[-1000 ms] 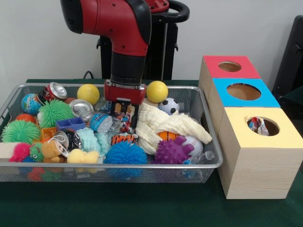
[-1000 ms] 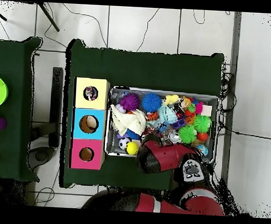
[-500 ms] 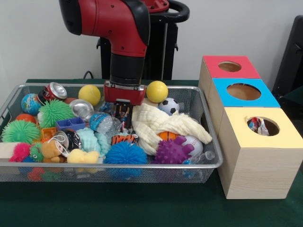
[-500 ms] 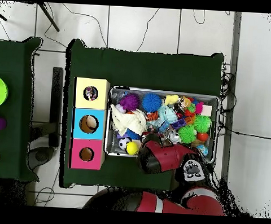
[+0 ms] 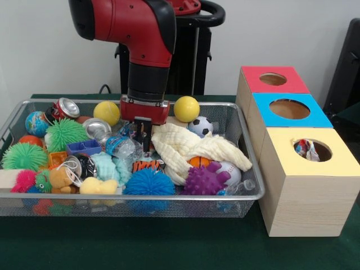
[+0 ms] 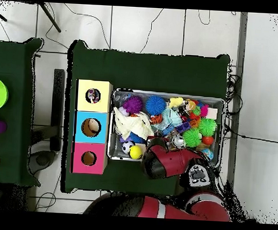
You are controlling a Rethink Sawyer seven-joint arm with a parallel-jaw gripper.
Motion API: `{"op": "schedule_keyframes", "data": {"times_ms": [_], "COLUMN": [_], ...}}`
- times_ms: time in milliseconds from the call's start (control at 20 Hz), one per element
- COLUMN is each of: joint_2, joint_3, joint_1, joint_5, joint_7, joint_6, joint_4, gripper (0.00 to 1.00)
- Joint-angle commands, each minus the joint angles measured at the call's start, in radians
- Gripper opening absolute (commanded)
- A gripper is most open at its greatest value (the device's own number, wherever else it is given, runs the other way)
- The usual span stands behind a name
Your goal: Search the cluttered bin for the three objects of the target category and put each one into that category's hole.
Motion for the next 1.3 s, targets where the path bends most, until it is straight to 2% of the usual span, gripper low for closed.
{"op": "schedule_keyframes", "data": {"times_ms": [50, 150, 350, 750, 950, 1300], "joint_2": [0.054, 0.025, -0.087, -0.166, -0.184, -0.211], "joint_3": [0.021, 0.048, 0.136, 0.210, 0.225, 0.248], "joint_1": [0.002, -0.011, -0.054, -0.062, -0.067, -0.076], "joint_5": [-0.026, -0.026, 0.024, 0.124, 0.135, 0.145], "joint_7": [0.047, 0.038, -0.014, -0.078, -0.091, -0.088], "joint_6": [-0.011, 0.036, 0.235, 0.521, 0.593, 0.661], "joint_4": [-0.060, -0.049, -0.002, -0.023, -0.027, -0.020], "gripper": [0.00, 0.00, 0.00, 0.00, 0.00, 0.00]}}
